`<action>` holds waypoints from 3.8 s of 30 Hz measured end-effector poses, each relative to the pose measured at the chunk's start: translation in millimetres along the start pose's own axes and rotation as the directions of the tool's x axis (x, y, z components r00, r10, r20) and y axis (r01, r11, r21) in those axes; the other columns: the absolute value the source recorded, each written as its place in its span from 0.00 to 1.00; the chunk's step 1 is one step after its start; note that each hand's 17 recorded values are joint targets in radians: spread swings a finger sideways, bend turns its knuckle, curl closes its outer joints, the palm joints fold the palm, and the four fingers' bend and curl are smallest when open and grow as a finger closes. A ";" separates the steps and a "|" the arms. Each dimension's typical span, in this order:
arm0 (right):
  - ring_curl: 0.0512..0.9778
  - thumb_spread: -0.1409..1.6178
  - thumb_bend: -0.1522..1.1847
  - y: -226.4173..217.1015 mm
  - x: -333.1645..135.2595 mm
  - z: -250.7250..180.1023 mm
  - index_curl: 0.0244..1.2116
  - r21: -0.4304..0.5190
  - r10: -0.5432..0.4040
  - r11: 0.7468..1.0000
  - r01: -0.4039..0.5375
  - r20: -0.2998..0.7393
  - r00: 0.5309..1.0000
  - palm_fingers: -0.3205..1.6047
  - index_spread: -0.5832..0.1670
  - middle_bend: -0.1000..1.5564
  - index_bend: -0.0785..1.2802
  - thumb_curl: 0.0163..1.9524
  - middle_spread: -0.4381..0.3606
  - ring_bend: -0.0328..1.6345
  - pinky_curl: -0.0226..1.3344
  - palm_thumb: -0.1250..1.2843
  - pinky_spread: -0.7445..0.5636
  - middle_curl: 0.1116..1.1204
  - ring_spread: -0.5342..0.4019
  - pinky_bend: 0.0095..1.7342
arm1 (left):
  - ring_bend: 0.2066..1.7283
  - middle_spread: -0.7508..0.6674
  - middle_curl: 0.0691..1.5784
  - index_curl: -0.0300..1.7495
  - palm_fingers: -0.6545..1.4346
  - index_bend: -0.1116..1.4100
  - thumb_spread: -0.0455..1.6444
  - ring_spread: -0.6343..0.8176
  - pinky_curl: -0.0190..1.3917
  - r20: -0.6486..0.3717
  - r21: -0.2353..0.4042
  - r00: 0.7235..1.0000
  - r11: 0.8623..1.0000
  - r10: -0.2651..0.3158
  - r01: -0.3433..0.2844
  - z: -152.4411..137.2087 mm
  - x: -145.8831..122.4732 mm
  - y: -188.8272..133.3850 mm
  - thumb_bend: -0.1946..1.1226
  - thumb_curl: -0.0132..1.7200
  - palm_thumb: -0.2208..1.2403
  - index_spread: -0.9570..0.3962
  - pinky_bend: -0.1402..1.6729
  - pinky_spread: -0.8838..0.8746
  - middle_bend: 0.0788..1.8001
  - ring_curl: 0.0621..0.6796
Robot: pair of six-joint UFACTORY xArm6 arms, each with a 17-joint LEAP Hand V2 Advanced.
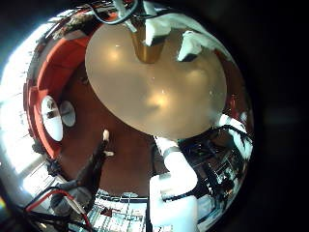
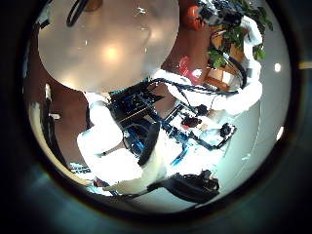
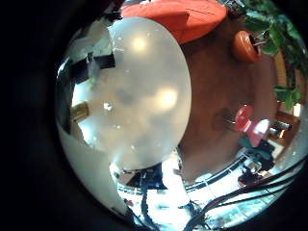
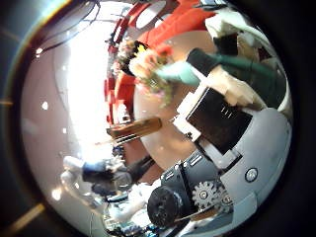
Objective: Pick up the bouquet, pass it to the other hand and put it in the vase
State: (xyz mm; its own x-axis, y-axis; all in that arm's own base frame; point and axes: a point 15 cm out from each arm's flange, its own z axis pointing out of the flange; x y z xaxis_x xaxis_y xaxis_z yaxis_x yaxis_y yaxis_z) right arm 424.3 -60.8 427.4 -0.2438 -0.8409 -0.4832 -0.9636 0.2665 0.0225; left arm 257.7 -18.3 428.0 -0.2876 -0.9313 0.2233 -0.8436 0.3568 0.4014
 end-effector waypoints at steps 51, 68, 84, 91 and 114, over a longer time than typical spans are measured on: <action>0.74 0.63 0.10 33.5 101.0 180.9 0.89 -0.221 0.049 0.972 -0.079 -0.139 0.989 0.73 0.41 0.90 0.84 0.51 0.39 0.88 0.61 0.85 0.44 0.71 0.37 0.76 | 0.33 0.81 0.17 0.19 0.35 0.18 0.76 0.75 0.26 -0.019 -0.012 0.999 0.999 0.031 -0.031 3.8 15.9 2.2 0.14 0.16 0.28 0.73 0.29 0.78 0.07 0.22; 0.61 0.66 0.08 35.4 88.1 206.3 0.67 -0.251 0.020 0.964 -0.086 -0.254 0.967 0.24 0.37 0.62 0.30 0.32 0.38 0.79 0.49 0.55 0.35 0.58 0.36 0.61 | 0.33 0.81 0.17 0.19 0.35 0.18 0.76 0.75 0.25 -0.020 -0.027 0.999 0.999 0.029 -0.030 8.1 13.7 7.6 0.14 0.16 0.28 0.73 0.29 0.78 0.07 0.23; 0.51 0.65 0.10 49.3 85.0 230.8 0.51 -0.306 0.004 0.943 -0.129 -0.380 0.925 0.22 0.55 0.49 0.25 0.26 0.50 0.68 0.37 0.55 0.56 0.49 0.45 0.47 | 0.33 0.81 0.17 0.19 0.35 0.18 0.76 0.75 0.26 -0.024 -0.031 0.999 0.999 0.033 -0.034 9.0 8.3 7.1 0.14 0.16 0.28 0.73 0.28 0.78 0.07 0.23; 0.50 0.64 0.10 52.8 91.0 242.8 0.47 -0.320 0.006 0.933 -0.163 -0.441 0.897 0.25 0.57 0.47 0.23 0.25 0.51 0.66 0.35 0.58 0.56 0.48 0.45 0.45 | 0.33 0.81 0.17 0.19 0.35 0.18 0.76 0.75 0.26 -0.034 -0.031 0.999 0.999 0.033 -0.034 10.4 2.2 9.1 0.14 0.16 0.28 0.73 0.28 0.78 0.06 0.23; 0.54 0.63 0.10 60.6 101.1 261.3 0.45 -0.367 -0.003 0.908 -0.205 -0.493 0.870 0.40 0.44 0.48 0.20 0.25 0.36 0.70 0.32 0.63 0.34 0.55 0.33 0.53 | 0.33 0.81 0.17 0.19 0.35 0.18 0.76 0.75 0.26 -0.033 -0.027 0.999 0.999 0.037 -0.038 10.1 2.2 8.8 0.14 0.16 0.28 0.73 0.28 0.79 0.06 0.23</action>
State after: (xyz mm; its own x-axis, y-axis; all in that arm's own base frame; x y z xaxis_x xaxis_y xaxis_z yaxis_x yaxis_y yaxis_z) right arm 370.0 -6.5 151.2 -0.2637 -0.9645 0.0106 -0.8649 0.2413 0.4402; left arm 245.0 -17.9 423.1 -0.3032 -0.9147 0.2672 -0.8198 0.3934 0.4162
